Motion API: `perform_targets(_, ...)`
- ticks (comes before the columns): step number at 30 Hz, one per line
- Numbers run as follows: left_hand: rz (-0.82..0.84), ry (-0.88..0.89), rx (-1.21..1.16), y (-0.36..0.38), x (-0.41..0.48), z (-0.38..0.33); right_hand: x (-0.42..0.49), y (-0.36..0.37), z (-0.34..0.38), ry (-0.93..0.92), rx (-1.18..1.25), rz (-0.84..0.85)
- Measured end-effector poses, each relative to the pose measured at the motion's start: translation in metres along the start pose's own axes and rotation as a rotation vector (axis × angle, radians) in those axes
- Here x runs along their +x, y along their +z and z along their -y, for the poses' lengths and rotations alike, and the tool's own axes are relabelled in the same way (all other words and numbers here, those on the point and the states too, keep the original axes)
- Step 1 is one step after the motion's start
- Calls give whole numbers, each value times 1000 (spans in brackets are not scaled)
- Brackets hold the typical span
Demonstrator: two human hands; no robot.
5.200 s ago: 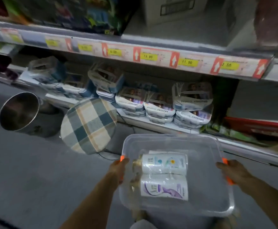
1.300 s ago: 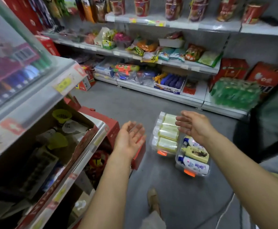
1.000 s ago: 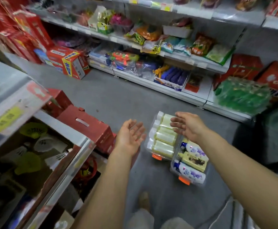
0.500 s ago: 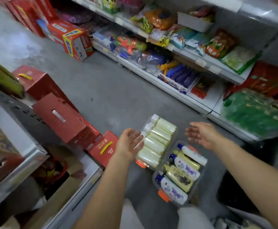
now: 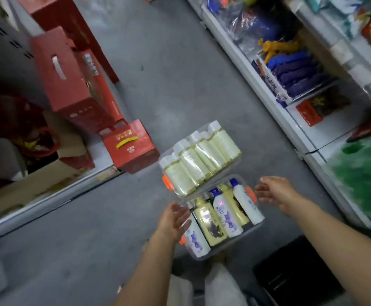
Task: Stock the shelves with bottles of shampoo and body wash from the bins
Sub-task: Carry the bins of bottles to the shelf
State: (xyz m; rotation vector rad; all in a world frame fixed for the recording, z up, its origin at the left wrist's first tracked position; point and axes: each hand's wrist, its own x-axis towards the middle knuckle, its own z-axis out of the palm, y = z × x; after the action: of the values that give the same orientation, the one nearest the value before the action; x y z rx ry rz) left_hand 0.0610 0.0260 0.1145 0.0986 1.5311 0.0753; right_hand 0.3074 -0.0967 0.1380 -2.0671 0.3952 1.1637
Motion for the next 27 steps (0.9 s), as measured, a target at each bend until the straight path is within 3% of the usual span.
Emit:
perform_targets(15,-237,-49,138,-27,201,69,192,45,-117,74,-246,-40)
perform_targets(23,-506,103,370,-45,283,108,277,55,-151,-54,-504,-88)
perform_targets(27,-608,120,409,-52,308,118,305,52,-163,-16,-549,-82)
